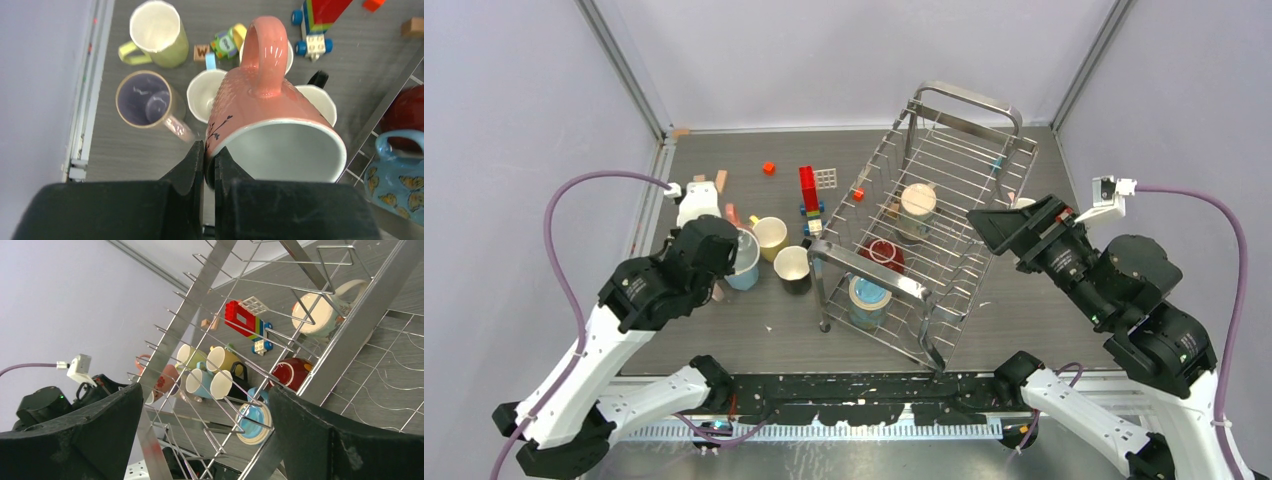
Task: Unload the cups from the dish rack
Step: Place the cup at the center of the board.
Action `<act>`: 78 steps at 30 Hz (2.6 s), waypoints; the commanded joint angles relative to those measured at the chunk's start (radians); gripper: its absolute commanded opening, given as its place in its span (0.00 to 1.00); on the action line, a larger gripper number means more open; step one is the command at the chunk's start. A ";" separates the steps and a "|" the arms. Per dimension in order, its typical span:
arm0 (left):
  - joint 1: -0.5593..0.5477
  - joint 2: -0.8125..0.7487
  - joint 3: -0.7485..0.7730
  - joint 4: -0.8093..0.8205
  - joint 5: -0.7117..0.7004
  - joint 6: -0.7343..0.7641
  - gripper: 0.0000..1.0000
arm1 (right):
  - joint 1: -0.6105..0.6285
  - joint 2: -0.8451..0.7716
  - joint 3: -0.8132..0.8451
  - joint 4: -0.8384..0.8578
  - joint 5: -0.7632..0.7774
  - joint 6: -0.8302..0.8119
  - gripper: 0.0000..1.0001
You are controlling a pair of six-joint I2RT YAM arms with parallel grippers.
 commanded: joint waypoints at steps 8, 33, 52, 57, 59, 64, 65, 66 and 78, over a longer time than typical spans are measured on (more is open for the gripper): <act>0.026 0.005 -0.078 -0.080 0.163 -0.180 0.00 | 0.004 -0.086 -0.064 -0.103 0.104 -0.031 1.00; 0.366 0.086 -0.318 0.075 0.628 -0.110 0.00 | 0.003 -0.236 -0.338 -0.156 0.223 0.104 1.00; 0.484 0.164 -0.407 0.175 0.724 -0.056 0.00 | 0.003 -0.309 -0.279 -0.058 0.149 0.089 1.00; 0.484 0.181 -0.421 0.194 0.736 -0.058 0.00 | 0.004 -0.244 -0.193 0.012 0.044 0.059 1.00; 0.483 0.186 -0.423 0.199 0.739 -0.058 0.00 | 0.004 -0.225 -0.168 0.033 0.014 0.055 1.00; 0.485 0.186 -0.430 0.207 0.737 -0.067 0.05 | 0.004 -0.200 -0.083 -0.034 0.077 0.051 1.00; 0.485 0.186 -0.432 0.209 0.737 -0.068 0.06 | 0.003 -0.207 -0.074 -0.062 0.116 0.052 1.00; 0.485 0.186 -0.434 0.212 0.737 -0.069 0.07 | 0.003 -0.218 -0.070 -0.091 0.153 0.057 1.00; 0.485 0.203 -0.435 0.208 0.714 -0.069 0.09 | 0.003 -0.346 -0.126 -0.332 0.369 0.125 1.00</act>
